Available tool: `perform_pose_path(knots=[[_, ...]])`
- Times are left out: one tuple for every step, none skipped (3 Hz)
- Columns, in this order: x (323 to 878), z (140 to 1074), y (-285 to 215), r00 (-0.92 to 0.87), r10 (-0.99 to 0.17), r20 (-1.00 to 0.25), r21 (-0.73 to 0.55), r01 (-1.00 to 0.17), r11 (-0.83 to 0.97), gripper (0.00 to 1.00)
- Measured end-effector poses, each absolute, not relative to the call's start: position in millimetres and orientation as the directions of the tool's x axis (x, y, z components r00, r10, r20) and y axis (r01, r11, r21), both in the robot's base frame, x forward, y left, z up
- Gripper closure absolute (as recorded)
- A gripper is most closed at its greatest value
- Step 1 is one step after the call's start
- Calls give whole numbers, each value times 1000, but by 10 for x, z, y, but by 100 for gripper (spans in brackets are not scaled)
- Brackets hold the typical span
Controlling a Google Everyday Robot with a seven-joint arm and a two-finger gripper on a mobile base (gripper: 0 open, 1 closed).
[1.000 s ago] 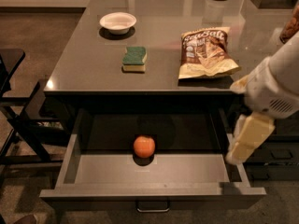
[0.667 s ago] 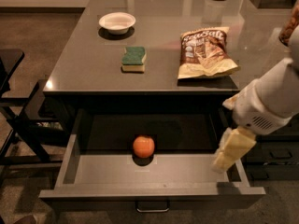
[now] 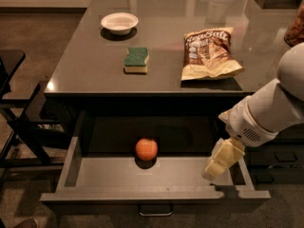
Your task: Pick orange from top drawer and place on counter
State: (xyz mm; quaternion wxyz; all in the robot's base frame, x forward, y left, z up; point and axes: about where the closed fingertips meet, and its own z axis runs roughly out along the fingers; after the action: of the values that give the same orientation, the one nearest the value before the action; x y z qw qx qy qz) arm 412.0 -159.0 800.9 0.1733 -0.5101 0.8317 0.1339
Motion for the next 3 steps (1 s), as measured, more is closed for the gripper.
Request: perform_pose_path(knots=[[4191,7813,-1458,-433,-771,-467,63,-886,459,0],[4402,7595,-1217,-448,-710,-543,99,-874,476,0],[4653,7382,-913,-451,-660,-602,141,-873,468,0]])
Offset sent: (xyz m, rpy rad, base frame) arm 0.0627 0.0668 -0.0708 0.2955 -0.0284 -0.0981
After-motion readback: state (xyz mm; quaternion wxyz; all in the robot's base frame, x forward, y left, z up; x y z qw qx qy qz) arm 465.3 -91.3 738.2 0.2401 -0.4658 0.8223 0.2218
